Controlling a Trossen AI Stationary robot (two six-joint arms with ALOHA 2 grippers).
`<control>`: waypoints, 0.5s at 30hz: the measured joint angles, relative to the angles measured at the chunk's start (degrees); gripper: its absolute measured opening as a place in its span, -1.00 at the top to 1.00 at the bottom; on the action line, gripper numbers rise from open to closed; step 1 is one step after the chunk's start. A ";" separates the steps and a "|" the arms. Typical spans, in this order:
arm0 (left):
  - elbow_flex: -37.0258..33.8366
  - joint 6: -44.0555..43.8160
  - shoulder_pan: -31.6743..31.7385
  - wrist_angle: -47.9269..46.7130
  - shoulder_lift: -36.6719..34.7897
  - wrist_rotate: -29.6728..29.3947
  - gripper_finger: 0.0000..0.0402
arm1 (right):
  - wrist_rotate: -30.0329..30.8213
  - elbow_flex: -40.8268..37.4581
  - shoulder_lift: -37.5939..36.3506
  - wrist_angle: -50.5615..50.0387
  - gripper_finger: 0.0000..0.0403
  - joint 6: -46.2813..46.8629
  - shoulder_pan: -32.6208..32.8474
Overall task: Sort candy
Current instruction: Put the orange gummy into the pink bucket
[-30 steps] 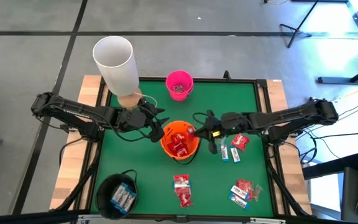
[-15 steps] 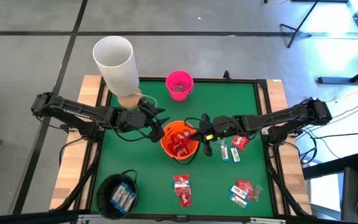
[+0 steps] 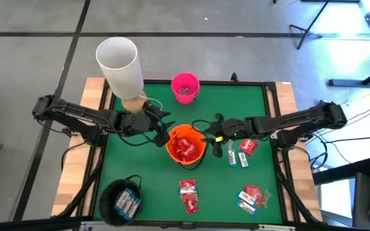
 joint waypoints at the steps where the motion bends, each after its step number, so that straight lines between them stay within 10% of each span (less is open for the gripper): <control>1: 0.00 0.00 0.00 -0.04 0.00 -0.02 0.06 | 2.41 0.44 -1.26 -3.61 0.31 0.19 0.00; 15: -0.02 0.02 0.00 0.04 0.00 -0.02 0.06 | 12.85 -8.14 -13.72 -39.16 0.34 20.37 -4.72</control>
